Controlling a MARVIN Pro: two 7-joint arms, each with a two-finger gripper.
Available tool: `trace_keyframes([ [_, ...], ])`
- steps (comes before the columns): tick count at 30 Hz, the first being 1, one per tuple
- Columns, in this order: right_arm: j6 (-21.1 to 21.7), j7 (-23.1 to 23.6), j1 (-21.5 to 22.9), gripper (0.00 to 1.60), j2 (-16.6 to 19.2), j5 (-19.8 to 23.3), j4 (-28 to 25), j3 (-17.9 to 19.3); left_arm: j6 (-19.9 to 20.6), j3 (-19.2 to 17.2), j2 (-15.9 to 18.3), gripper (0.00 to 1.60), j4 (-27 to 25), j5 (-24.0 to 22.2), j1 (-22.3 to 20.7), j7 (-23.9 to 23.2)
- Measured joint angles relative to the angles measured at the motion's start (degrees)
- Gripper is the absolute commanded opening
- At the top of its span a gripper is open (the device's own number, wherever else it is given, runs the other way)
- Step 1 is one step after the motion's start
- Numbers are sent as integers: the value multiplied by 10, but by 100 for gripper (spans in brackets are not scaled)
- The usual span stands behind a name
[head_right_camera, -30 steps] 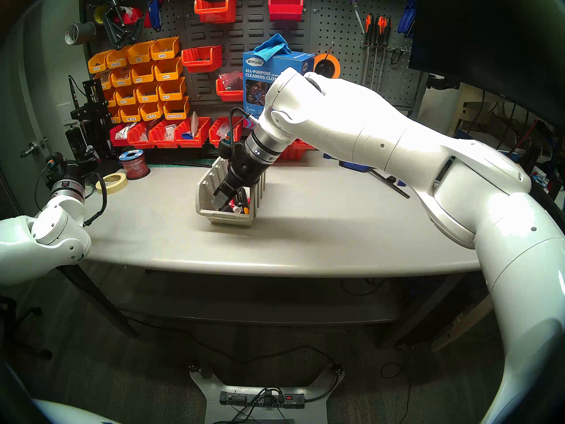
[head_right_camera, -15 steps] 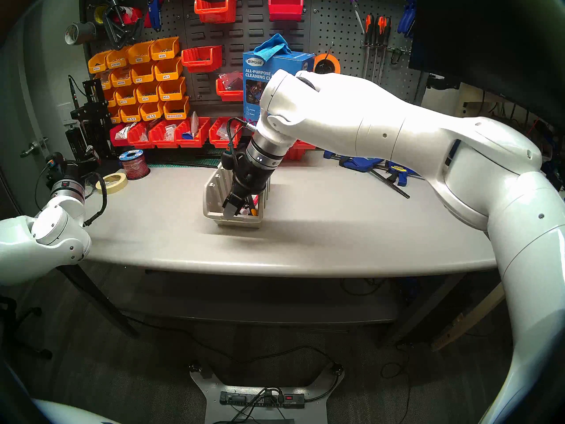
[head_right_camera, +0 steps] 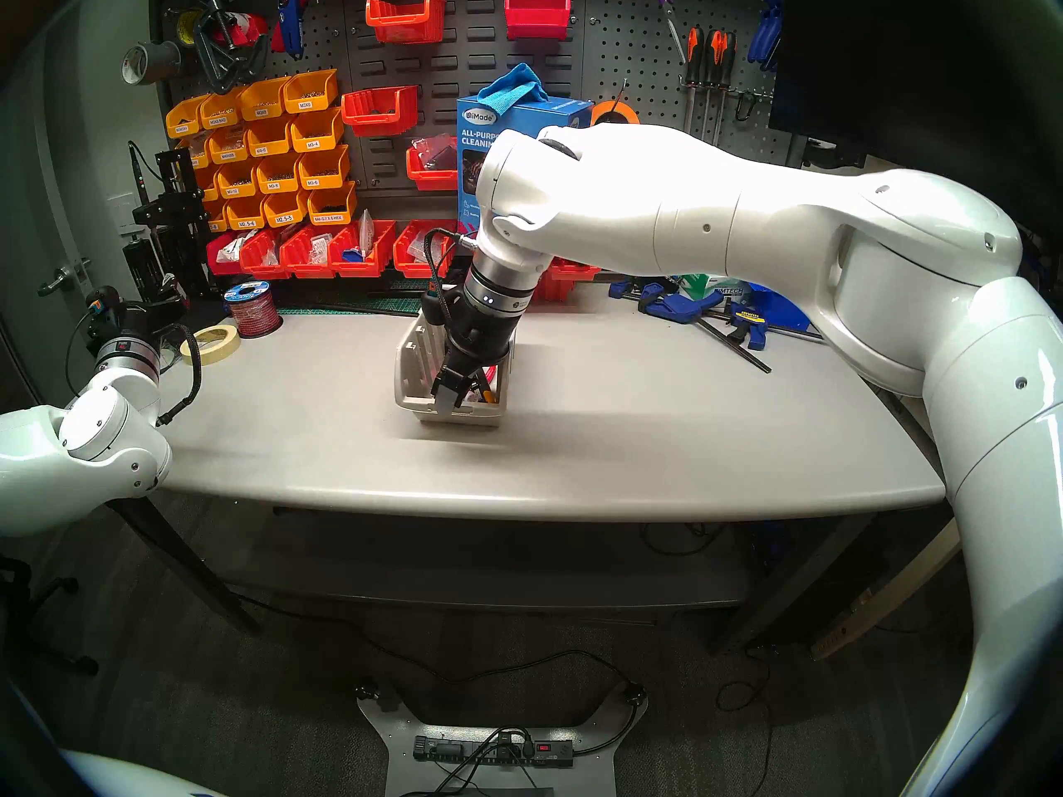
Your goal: Take out tools from the storage box
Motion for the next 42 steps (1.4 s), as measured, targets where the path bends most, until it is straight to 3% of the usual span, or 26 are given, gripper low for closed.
trace_keyframes([
  [21, -23, 22, 47, 160, -47, 28, 67, -88, 0, 0, 0, 160, 0, 0, 0, 0],
  [35, -34, 33, 104, 160, -81, 44, 90, -88, 0, 0, 0, 160, 0, 0, 0, 0],
  [42, -47, 45, 121, 160, -92, 57, 91, -108, 0, 0, 0, 160, 0, 0, 0, 0],
])
